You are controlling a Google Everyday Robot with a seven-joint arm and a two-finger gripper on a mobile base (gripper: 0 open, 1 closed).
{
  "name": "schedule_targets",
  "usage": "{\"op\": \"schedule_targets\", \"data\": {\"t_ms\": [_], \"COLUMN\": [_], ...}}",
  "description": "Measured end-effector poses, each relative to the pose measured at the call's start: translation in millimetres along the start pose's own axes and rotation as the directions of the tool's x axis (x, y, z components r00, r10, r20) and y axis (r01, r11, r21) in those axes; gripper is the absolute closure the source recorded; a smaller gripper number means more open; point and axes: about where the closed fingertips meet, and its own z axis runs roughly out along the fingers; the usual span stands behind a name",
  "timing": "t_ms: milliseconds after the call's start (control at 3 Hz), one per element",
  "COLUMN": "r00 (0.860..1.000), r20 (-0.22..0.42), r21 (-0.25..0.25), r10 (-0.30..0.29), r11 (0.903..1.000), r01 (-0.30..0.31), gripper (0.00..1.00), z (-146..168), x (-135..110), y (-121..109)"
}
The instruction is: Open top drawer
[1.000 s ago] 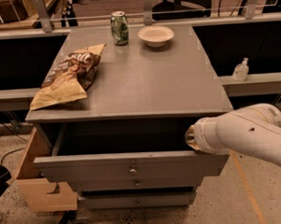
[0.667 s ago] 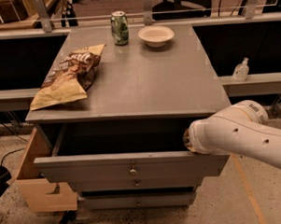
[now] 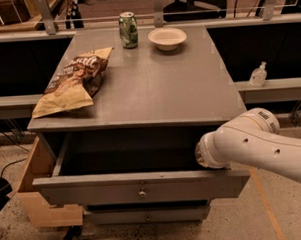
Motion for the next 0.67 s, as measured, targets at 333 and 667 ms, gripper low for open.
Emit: {"op": "schedule_targets", "data": {"t_ms": [333, 667], "r00": [1.000, 0.999], "r20": [-0.010, -0.008], "r21": [-0.072, -0.137], "r10": [-0.027, -0.048], "r11": [0.9970, 0.9894], "r01": [0.026, 0.047], "gripper": [1.00, 1.00], "z": [-9, -18], "x": [2, 4], "y": [24, 43]}}
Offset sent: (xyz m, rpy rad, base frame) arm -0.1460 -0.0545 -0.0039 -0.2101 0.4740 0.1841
